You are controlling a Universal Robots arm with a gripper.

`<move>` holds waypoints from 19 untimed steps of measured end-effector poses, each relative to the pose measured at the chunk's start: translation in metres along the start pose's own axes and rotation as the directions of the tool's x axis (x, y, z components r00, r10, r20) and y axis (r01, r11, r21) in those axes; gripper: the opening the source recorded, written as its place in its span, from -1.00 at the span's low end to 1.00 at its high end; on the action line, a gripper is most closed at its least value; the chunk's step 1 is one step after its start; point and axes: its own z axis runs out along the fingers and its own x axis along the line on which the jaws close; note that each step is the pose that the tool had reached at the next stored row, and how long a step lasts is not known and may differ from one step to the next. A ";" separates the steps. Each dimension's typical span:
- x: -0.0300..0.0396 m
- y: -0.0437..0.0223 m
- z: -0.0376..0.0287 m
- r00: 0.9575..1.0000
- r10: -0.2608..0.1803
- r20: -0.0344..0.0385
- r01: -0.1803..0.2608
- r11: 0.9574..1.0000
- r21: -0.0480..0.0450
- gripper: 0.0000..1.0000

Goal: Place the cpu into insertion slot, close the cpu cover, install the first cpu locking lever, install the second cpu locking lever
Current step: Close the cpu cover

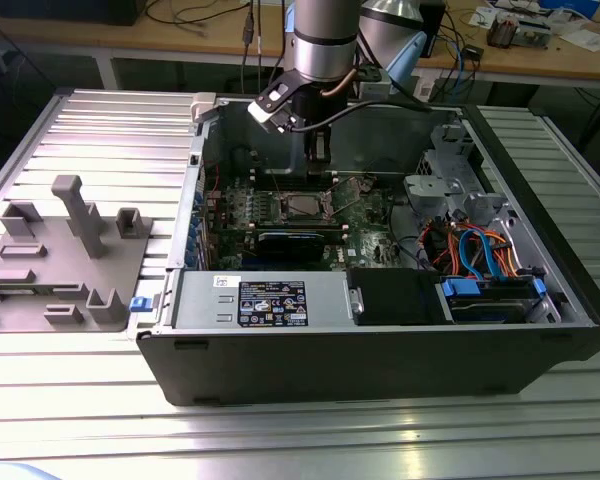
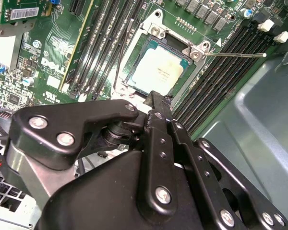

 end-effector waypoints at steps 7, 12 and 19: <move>0.0000 0.0000 -0.0020 1.000 0.000 0.000 0.000 1.000 0.000 -0.79; -0.0001 0.0001 -0.0040 1.000 0.000 0.000 0.000 1.000 0.000 -0.79; -0.0002 0.0002 -0.0086 1.000 0.000 0.000 0.000 1.000 0.000 -0.79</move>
